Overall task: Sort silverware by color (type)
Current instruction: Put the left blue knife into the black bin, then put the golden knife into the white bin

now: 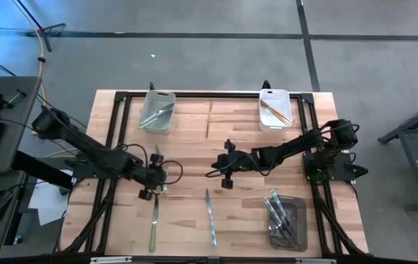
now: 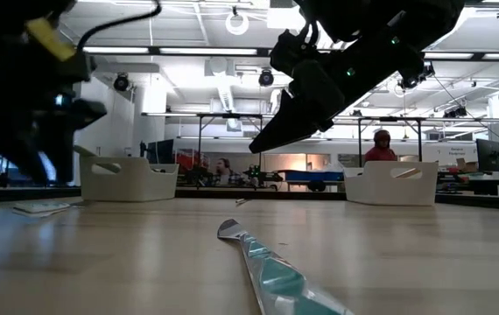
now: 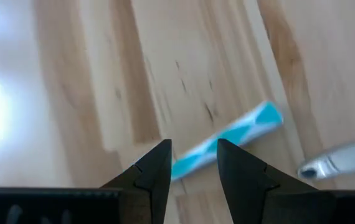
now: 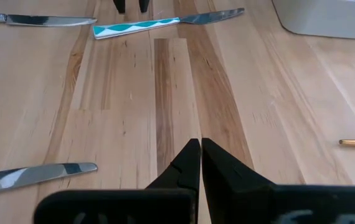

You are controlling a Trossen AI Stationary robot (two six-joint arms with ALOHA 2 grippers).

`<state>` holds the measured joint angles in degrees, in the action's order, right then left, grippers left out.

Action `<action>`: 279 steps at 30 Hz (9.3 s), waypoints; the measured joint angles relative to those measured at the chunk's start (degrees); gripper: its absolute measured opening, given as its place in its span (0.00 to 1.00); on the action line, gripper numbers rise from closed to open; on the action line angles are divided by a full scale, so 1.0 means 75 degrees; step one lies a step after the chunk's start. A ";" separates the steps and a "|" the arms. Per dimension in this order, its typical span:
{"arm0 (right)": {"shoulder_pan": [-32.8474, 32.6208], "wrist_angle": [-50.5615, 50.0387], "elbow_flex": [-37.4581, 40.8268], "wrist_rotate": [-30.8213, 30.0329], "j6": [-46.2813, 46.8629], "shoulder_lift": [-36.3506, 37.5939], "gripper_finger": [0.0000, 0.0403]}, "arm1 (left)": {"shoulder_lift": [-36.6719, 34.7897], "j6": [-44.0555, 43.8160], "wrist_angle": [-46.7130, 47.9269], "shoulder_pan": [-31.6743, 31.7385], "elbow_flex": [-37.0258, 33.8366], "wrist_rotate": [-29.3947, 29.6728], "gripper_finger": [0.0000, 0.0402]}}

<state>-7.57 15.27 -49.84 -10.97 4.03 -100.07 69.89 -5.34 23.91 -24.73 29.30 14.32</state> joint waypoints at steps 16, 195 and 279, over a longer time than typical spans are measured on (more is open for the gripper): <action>0.0002 0.0000 0.0000 0.0001 0.0000 -0.0003 0.00 | 0.0568 0.1595 0.1350 0.0498 0.1052 -0.1076 0.39; -0.5250 -0.9423 -0.1433 -0.1668 1.3212 0.3191 0.03 | 0.0458 0.2196 -0.9033 0.2067 0.0189 0.0779 0.08; -0.0493 0.0201 0.1999 0.1268 -0.0289 0.3226 0.00 | 0.0923 -0.6330 0.0438 -0.2963 0.2167 0.1256 0.00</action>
<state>-11.27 16.78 -34.85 -1.46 1.86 -75.88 76.81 -52.82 27.20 -46.96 45.56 23.74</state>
